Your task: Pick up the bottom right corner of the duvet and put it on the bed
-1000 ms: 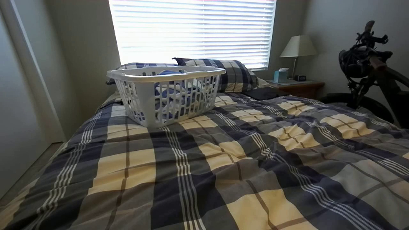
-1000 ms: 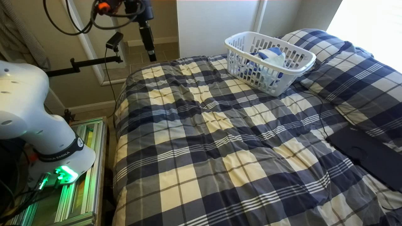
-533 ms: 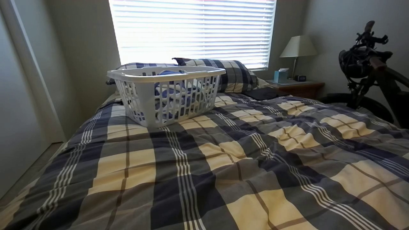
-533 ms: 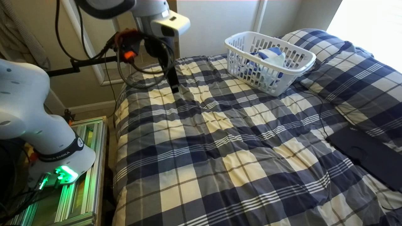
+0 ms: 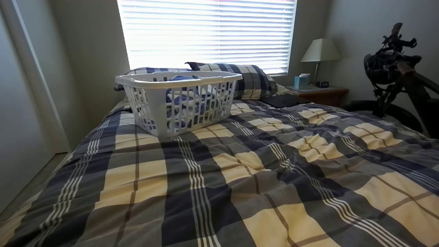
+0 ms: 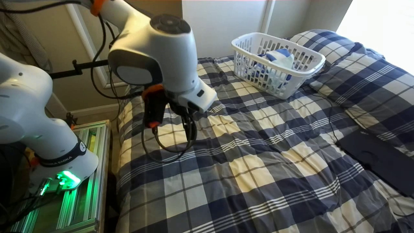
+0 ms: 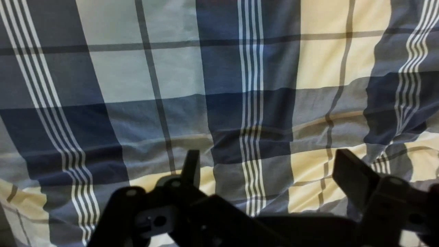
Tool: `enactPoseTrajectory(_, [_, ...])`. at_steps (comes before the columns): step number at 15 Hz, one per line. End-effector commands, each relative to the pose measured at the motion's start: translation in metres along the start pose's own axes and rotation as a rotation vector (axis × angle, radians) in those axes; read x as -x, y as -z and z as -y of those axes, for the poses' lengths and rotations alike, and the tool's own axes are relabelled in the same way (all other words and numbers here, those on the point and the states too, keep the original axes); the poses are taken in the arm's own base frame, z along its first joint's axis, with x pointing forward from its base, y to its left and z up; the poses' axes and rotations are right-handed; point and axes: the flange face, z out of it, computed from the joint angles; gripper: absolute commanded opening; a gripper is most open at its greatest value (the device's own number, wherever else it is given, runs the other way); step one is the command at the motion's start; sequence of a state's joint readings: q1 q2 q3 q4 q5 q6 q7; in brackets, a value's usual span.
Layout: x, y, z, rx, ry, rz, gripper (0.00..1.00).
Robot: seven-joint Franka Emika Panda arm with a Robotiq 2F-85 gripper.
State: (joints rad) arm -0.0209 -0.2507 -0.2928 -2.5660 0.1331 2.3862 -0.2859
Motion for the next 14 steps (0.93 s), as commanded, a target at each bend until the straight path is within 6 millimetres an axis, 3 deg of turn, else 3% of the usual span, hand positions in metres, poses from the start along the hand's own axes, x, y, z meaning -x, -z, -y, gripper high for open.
enactPoseTrajectory(1, [-0.009,-0.048,-0.037,-0.055,-0.113,0.037,1.0])
enactPoseTrajectory(9, [0.019,-0.155,-0.114,-0.125,-0.346,0.187,1.0])
enactPoseTrajectory(10, [0.024,-0.134,-0.097,-0.119,-0.326,0.18,1.0])
enactPoseTrajectory(12, [0.027,-0.151,-0.111,-0.112,-0.344,0.208,1.0])
enactPoseTrajectory(14, [0.024,-0.156,-0.114,-0.109,-0.345,0.214,1.0])
